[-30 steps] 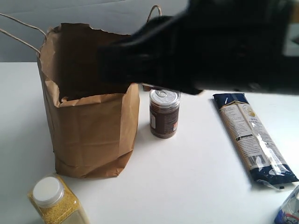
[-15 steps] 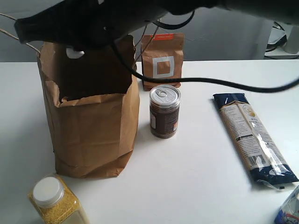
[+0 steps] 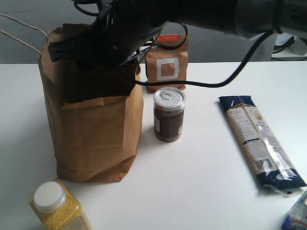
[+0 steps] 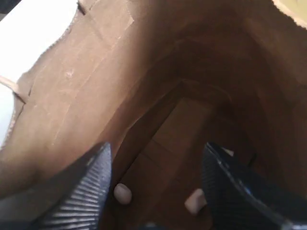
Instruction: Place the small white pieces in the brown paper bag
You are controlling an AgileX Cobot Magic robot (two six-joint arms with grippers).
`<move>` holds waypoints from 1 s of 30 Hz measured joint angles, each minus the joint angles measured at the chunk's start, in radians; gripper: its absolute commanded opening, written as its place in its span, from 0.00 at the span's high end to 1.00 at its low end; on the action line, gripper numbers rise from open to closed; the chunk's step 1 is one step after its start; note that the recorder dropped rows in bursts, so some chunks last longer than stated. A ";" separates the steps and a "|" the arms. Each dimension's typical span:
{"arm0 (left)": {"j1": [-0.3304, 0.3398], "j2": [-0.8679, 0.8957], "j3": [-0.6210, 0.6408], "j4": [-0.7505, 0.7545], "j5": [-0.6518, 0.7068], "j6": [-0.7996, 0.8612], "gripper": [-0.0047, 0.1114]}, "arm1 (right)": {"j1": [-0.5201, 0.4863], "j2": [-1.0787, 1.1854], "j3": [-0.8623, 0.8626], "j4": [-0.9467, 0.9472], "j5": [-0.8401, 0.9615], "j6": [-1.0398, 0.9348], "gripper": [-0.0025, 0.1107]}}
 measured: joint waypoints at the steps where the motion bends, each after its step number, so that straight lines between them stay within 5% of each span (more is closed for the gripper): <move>1: 0.000 0.000 0.000 0.000 0.000 0.000 0.96 | 0.000 0.000 -0.002 0.009 0.004 -0.002 0.58; 4: 0.000 0.000 0.000 0.000 0.000 0.000 0.96 | 0.000 0.000 -0.004 0.015 0.016 -0.013 0.75; 6: 0.000 0.000 0.000 0.000 0.000 0.000 0.96 | 0.007 -0.018 -0.004 0.015 0.033 -0.014 0.98; 18: 0.000 0.000 0.000 0.000 0.000 0.000 0.96 | 0.100 -0.307 0.123 -0.178 0.141 0.076 0.98; 25: 0.000 0.000 0.000 0.000 0.000 0.000 0.96 | 0.097 -0.610 0.507 -0.301 0.051 0.230 0.98; 30: 0.000 0.000 0.000 0.000 0.000 0.000 0.96 | -0.042 -0.869 0.860 -0.262 -0.074 0.240 0.98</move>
